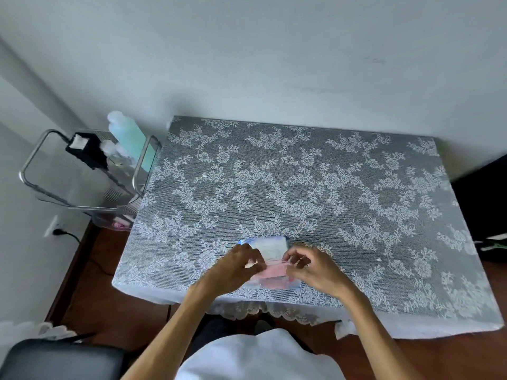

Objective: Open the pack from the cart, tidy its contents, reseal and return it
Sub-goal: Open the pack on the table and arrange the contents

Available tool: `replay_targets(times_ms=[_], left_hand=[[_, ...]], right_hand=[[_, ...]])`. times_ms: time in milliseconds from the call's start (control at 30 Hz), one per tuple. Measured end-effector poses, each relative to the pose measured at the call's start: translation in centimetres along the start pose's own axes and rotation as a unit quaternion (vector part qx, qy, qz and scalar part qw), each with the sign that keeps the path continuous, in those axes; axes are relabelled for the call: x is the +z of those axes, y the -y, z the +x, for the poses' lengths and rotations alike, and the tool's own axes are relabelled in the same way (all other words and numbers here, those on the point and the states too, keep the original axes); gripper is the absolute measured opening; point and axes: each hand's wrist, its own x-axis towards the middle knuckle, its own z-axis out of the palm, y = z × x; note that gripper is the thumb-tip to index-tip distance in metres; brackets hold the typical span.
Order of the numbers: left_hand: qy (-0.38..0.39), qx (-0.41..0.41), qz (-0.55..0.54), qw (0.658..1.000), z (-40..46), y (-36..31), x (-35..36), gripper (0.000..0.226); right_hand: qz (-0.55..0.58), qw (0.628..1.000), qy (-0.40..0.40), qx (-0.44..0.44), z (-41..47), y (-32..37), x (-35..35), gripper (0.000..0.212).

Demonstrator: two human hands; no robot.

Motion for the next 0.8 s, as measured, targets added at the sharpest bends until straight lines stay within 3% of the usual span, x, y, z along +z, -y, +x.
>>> replay_targets(times_ms=[333, 500, 800], left_hand=[[-0.023, 0.01, -0.039, 0.999, -0.3, -0.9, -0.5, 0.015], [-0.05, 0.007, -0.072, 0.996, -0.7, -1.0, -0.8, 0.009], [-0.004, -0.001, -0.071, 0.997, -1.4, 0.0, -2.3, 0.015]], right_hand=[[-0.094, 0.993, -0.009, -0.067, 0.9, 1.1, 1.2, 0.023], [-0.088, 0.994, -0.021, -0.057, 1.1, 1.5, 1.7, 0.017], [-0.03, 0.997, -0.015, -0.068, 0.8, 1.2, 1.7, 0.013]])
